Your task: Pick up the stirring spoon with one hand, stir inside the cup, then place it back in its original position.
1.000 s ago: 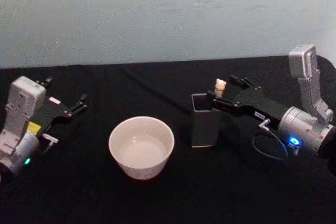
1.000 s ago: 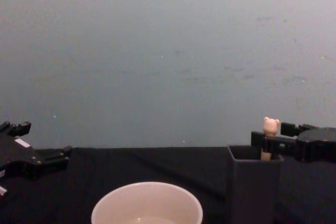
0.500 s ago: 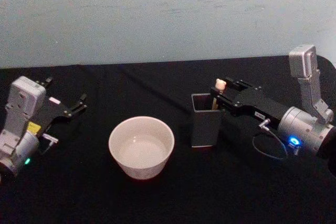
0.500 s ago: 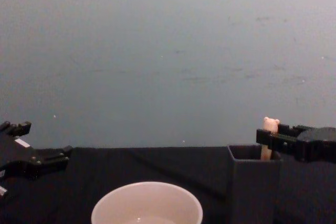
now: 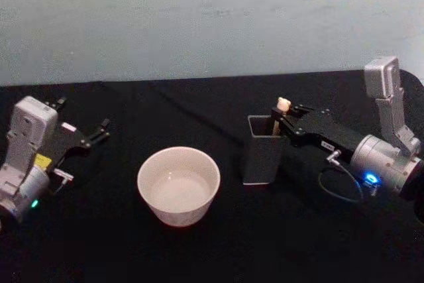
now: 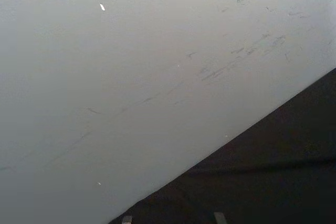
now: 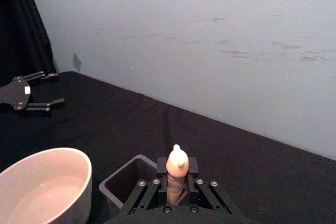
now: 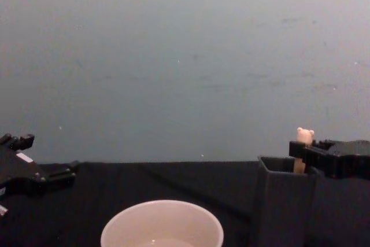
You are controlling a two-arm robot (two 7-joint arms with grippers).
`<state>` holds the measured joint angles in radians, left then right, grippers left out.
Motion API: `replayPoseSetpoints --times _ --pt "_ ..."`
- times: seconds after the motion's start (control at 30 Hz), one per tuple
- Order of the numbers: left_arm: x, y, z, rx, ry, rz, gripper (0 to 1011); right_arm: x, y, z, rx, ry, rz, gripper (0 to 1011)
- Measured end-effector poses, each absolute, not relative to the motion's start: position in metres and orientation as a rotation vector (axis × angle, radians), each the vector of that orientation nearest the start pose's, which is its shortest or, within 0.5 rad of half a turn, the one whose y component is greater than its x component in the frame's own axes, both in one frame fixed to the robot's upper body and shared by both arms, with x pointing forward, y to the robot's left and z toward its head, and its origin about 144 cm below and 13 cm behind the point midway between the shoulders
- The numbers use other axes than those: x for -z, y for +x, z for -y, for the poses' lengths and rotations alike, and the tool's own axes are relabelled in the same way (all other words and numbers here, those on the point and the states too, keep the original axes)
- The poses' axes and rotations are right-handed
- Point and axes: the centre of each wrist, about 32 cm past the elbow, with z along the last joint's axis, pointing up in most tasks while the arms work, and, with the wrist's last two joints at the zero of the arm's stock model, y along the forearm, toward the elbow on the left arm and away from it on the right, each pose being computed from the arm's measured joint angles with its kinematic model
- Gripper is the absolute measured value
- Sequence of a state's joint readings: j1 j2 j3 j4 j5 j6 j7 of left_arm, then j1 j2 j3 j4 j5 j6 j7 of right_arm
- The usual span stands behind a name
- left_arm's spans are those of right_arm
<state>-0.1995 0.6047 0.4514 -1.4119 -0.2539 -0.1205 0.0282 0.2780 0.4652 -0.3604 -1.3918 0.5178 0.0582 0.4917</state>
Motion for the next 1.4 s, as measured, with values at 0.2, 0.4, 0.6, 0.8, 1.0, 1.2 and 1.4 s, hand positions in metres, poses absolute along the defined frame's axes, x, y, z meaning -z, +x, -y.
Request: replayPoseSetpoints --times 0.2,0.4,0.6,0.8,1.0,1.2,1.4 --pt "-1.14 0.489 -0.31 -1.248 0.305 0.285 1001 -1.169 0.522 0.286 0.846 -0.074 -0.084 205" --pt "-1.14 0.489 -0.31 -1.248 0.304 0.285 1001 -1.169 0.522 0.286 0.846 -0.074 -0.084 205" --pt "-1.14 0.489 -0.31 -1.248 0.304 0.285 1001 -1.171 0.521 0.285 0.836 -0.077 -0.089 205" --pt "-1.14 0.489 -0.31 -1.248 0.304 0.285 1001 -1.181 0.521 0.285 0.827 -0.054 -0.111 204" --pt "-1.14 0.489 -0.31 -1.248 0.305 0.285 1001 -1.194 0.518 0.287 0.825 -0.006 -0.114 204" --pt "-1.14 0.489 -0.31 -1.248 0.304 0.285 1001 -1.21 0.519 0.29 0.826 0.059 -0.112 204" --pt "-1.14 0.489 -0.31 -1.248 0.304 0.285 1001 -1.225 0.522 0.286 0.831 0.136 -0.114 204"
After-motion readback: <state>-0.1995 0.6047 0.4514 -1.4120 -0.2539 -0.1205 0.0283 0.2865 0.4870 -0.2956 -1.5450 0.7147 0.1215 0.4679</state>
